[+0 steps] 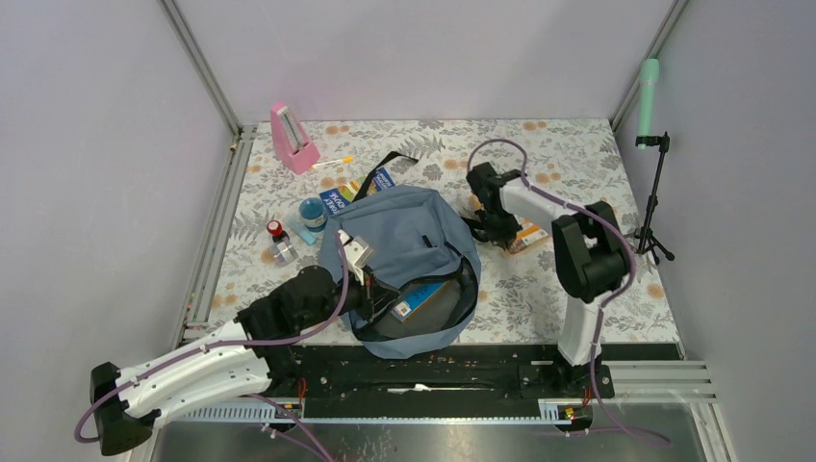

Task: Pack the student bag
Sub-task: Move the book to the center of the board.

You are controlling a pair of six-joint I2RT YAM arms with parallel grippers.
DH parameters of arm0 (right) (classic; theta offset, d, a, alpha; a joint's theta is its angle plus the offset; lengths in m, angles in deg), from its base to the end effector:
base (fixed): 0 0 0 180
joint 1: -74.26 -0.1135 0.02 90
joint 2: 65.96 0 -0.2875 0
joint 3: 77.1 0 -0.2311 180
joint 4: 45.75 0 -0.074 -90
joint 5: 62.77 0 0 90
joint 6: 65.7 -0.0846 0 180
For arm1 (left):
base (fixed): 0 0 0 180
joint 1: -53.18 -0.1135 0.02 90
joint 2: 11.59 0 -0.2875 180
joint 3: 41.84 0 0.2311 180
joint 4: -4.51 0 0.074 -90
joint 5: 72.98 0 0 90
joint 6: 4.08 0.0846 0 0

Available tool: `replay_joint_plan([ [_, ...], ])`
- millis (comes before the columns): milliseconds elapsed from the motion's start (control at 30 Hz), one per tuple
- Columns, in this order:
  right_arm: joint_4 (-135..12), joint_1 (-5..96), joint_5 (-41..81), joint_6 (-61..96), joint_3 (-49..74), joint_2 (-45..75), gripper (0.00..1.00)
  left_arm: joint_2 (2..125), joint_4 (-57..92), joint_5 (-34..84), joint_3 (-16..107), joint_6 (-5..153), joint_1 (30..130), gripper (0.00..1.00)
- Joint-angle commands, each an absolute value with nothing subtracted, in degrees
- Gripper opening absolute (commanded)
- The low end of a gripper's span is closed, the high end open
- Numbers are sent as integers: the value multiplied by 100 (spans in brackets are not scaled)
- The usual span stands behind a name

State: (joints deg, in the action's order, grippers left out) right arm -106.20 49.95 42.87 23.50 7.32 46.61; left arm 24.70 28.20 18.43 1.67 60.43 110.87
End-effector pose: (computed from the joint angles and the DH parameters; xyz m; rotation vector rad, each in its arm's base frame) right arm 0.3604 0.1378 0.1597 -0.5390 2.8018 -0.3142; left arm 0.0889 -0.1445 0.2677 0.5690 1.9055 -1.0045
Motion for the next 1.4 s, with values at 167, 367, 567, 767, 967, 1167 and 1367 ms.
replay_joint_plan([
  [167,-10535,4926,3690,1009,2855,2584,0,2731,3459,2006,1016,6330,11093,0],
  [367,-10340,4793,3874,1086,3298,1573,12,3608,4452,2559,2381,7303,10937,0],
  [567,-10314,4739,3926,1021,3389,1201,64,3764,4245,2838,2673,7852,10871,0],
  [767,-10079,4715,4318,854,3490,1663,79,3824,4222,3039,2749,8672,10665,0],
  [967,-9906,4653,4500,495,3416,2169,87,4051,4015,3372,2662,8734,10052,0],
  [1167,-10278,4634,4900,224,3113,2722,88,3872,3871,3416,2434,8638,9818,0],
  [1367,-10489,4644,5103,-7,2959,2949,89,3836,4043,3297,2405,8612,9749,0],
])
